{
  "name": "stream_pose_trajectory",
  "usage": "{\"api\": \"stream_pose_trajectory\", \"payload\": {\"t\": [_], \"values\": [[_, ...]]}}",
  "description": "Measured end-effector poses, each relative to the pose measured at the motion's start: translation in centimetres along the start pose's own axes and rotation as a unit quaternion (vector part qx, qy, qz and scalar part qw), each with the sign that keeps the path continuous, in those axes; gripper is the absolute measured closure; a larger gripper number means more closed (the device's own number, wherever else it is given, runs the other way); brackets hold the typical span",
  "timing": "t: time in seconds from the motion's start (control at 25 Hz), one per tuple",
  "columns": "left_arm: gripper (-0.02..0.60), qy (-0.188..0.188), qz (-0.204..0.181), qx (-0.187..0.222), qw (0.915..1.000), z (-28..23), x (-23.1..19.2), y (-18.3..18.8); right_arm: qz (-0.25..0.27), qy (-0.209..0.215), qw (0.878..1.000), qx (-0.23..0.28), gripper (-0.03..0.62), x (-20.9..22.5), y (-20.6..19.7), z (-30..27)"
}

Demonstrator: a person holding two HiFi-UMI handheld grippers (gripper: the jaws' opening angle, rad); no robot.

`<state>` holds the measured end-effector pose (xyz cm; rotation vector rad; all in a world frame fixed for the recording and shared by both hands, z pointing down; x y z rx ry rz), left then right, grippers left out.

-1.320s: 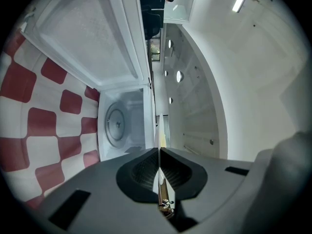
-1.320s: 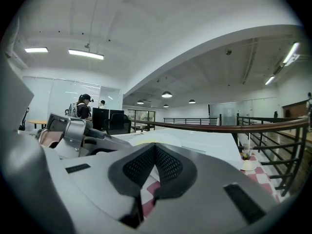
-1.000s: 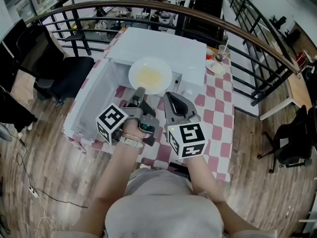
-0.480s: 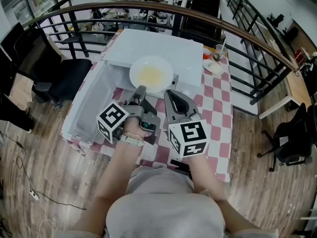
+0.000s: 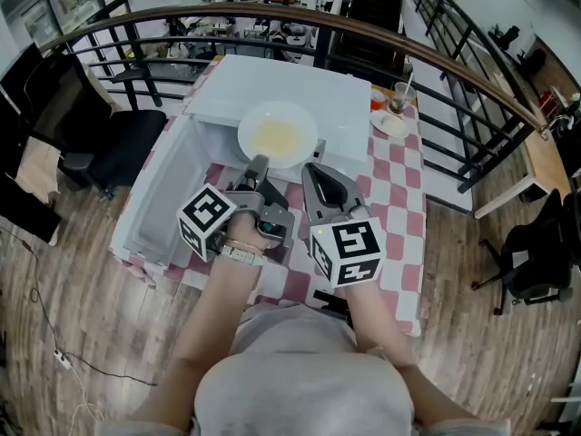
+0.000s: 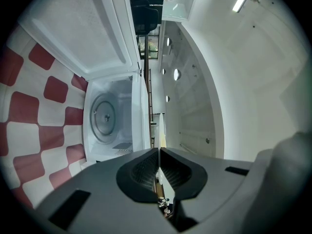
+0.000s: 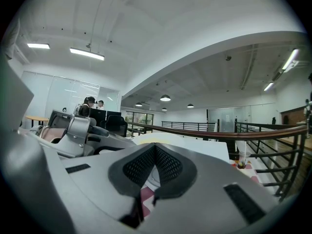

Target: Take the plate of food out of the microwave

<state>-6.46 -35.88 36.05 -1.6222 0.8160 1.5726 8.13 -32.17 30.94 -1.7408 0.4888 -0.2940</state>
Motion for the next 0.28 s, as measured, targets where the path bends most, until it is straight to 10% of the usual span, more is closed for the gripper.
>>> {"api": "stream_pose_trajectory", "payload": {"t": [0.28], "values": [[0.569, -0.004, -0.004, 0.0, 1.0, -0.54, 0.11, 0.12, -0.001, 0.002, 1.0, 0.002, 0.571, 0.41, 0.19, -0.27]]}}
Point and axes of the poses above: the fingertips, and each gripper's own axes: z backward along the fingers, x to its right, y out of its top, the point moved 7 cm from there along z, backward along the fingers, and after that the axes turned 9 degrees about -x, right-handed, at the moved point
